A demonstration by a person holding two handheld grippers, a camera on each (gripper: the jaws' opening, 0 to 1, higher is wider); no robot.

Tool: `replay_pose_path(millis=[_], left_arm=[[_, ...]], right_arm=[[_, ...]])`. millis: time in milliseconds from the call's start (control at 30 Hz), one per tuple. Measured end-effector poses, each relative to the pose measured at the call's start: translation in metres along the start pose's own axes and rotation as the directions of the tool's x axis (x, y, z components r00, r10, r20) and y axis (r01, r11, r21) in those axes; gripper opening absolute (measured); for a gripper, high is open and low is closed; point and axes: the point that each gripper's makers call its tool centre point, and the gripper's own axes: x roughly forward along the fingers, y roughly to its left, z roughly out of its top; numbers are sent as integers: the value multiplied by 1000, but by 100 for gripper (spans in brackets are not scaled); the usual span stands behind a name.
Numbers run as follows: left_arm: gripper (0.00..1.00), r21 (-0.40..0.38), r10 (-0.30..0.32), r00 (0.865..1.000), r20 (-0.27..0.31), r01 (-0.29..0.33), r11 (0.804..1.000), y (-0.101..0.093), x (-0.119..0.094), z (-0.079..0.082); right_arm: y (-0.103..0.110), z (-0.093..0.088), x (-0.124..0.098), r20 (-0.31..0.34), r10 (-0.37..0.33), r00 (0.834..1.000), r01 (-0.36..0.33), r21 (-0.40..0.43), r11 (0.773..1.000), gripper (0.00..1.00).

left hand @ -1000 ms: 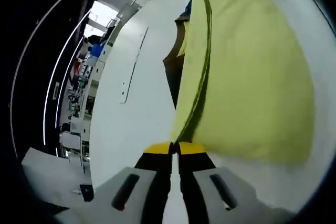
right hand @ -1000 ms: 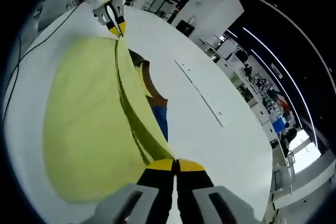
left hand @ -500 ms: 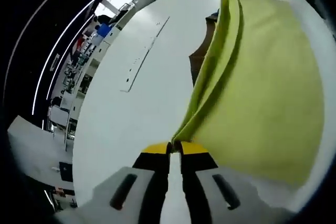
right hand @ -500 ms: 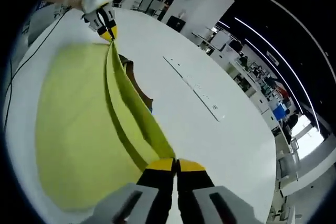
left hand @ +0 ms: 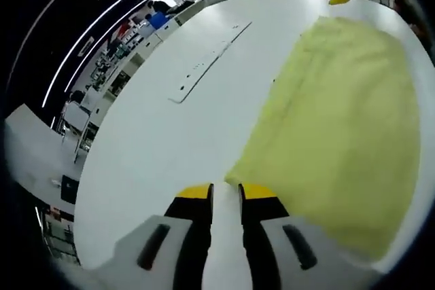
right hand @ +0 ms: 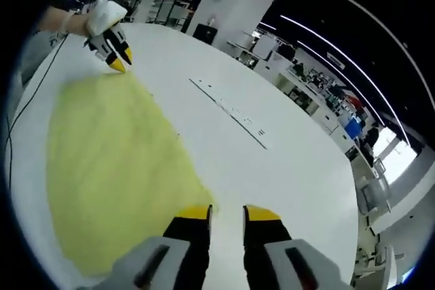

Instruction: Fold the garment on the visible template until the final outline fits inside the template.

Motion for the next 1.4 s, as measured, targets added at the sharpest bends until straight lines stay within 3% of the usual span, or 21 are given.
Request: replay_pose_path(millis=[67,100,167,200,267,433,633,667,867,1033,1133,1300,1400], left_arm=[[15,-18,-7,1000,9,7,1000,-1,-2,0],[21,-38,-42,999,29,43,998,-8,-3,1],[46,-62,-90,993,74,95,994,-16,-2,5],[52,-93,-111,991,72,118,989,-19,-2,3],[56,-174,-125,985,121,145,974,-18,-5,7],[77,-219,-164,969,186,204,954,-21,-12,9],[98,-278,-210,938,274,286,917,-27,-23,15],[99,-279,-218,934,283,297,913,-28,-26,16],[99,-328,-206,920,333,318,890,-27,-37,20],[99,-363,-195,899,391,345,866,-31,-53,26],[97,-361,-186,901,391,336,870,-34,-59,23],[96,-399,-173,891,419,352,847,-39,-71,19],[95,-397,-181,889,421,359,845,-43,-76,16]], right_arm=[[3,-2,-2,5,5,1000,-6,33,999,15],[8,-1,-2,21,25,999,-26,72,997,18],[19,0,-2,44,79,996,-84,132,988,30],[23,1,-2,60,96,994,-105,168,980,41],[28,2,-3,77,129,989,-142,206,968,52],[37,4,-8,116,186,976,-212,271,939,72],[41,3,-14,135,216,967,-248,317,915,95],[41,3,-15,136,219,966,-252,327,911,100],[43,4,-23,132,218,967,-249,317,915,100],[44,7,-31,150,214,965,-254,346,903,99],[46,6,-36,149,217,965,-256,345,903,98],[47,6,-47,158,206,966,-251,364,897,97],[49,3,-53,152,202,967,-246,365,898,96]])
